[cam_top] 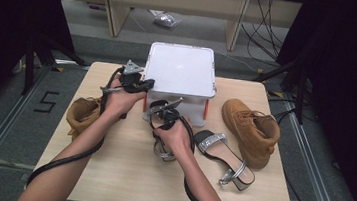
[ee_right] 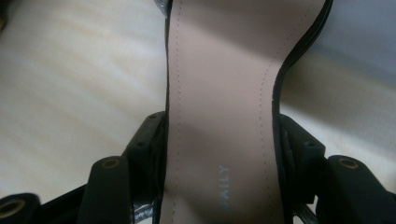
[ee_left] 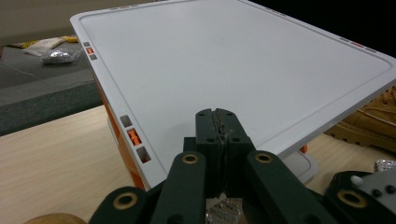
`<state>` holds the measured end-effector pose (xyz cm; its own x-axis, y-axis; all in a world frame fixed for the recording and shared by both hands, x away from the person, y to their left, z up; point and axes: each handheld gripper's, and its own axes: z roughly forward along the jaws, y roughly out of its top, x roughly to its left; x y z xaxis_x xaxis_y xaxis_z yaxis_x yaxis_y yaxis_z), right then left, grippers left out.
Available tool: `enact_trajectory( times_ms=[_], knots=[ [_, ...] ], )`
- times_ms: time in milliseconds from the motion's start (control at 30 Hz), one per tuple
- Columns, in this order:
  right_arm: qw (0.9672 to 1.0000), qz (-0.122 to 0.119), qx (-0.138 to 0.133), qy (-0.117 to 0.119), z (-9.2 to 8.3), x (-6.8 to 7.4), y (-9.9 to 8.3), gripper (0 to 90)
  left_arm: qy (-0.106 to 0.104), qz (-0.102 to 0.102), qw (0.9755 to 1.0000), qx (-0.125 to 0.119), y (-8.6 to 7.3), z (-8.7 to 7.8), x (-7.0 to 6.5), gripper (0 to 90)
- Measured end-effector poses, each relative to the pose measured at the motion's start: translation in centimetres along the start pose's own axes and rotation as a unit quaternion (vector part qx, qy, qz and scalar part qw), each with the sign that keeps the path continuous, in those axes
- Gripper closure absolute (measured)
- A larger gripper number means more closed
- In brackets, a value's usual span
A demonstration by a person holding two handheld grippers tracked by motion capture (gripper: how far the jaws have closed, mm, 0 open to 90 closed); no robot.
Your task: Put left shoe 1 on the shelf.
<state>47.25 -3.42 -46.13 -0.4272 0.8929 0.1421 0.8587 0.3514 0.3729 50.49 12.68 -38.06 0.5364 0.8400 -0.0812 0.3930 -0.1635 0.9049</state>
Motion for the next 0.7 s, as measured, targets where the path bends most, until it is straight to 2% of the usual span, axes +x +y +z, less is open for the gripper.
enact_trajectory(
  times_ms=[100,133,167,200,300,333,367,400,467,500,533,633,667,700],
  knots=[
    [0.9999,0.012,-0.007,-0.01,0.3,0.1,0.5,43.0,-0.001,-0.002,1.0,-0.001,0.0,0.0,0.0,87.8],
    [0.9998,0.012,-0.015,-0.005,0.6,0.0,0.7,42.9,-0.001,-0.003,1.0,-0.002,0.0,0.0,0.0,87.8],
    [0.9998,0.017,-0.007,-0.008,0.6,0.0,0.8,42.9,-0.001,-0.003,1.0,-0.001,0.0,0.0,0.0,87.8],
    [0.9998,-0.003,-0.006,-0.016,0.8,-0.3,0.8,42.8,-0.002,-0.003,1.0,-0.001,0.0,0.0,0.0,87.8],
    [0.9993,0.024,-0.006,-0.027,1.2,0.2,0.7,42.5,-0.001,-0.002,1.0,-0.001,0.0,0.0,0.0,87.8],
    [0.9992,0.025,-0.009,-0.03,1.2,0.3,0.6,42.1,-0.001,-0.001,1.0,-0.001,0.0,0.0,0.0,87.8],
    [0.999,0.022,-0.01,-0.038,1.1,0.5,0.6,41.1,-0.001,-0.001,1.0,-0.001,0.0,0.0,0.0,87.8],
    [0.9994,0.012,-0.012,-0.031,1.1,0.3,0.6,39.1,0.0,0.0,1.0,0.0,0.0,0.0,0.0,87.8],
    [0.9992,0.015,-0.017,-0.034,0.6,0.6,0.5,35.8,0.0,-0.001,1.0,0.0,0.0,0.0,0.0,87.8],
    [0.9986,0.035,-0.027,-0.031,0.1,0.9,0.6,34.5,-0.001,-0.001,1.0,-0.001,0.0,0.0,0.0,87.8],
    [0.9983,0.036,-0.033,-0.031,-0.3,1.0,0.6,33.6,-0.002,-0.002,1.0,0.0,0.0,0.0,0.0,87.8],
    [0.9983,0.035,-0.042,-0.019,-2.1,0.8,0.2,35.8,0.0,0.0,1.0,-0.001,0.0,0.0,0.0,87.8],
    [0.9985,0.021,-0.046,-0.019,-2.8,0.5,-0.2,37.6,0.0,-0.001,1.0,-0.001,0.0,0.0,0.0,87.8],
    [0.9985,0.021,-0.048,-0.017,-3.4,0.4,-0.5,39.9,0.0,-0.001,1.0,-0.002,0.0,0.0,0.0,87.8]
  ],
)
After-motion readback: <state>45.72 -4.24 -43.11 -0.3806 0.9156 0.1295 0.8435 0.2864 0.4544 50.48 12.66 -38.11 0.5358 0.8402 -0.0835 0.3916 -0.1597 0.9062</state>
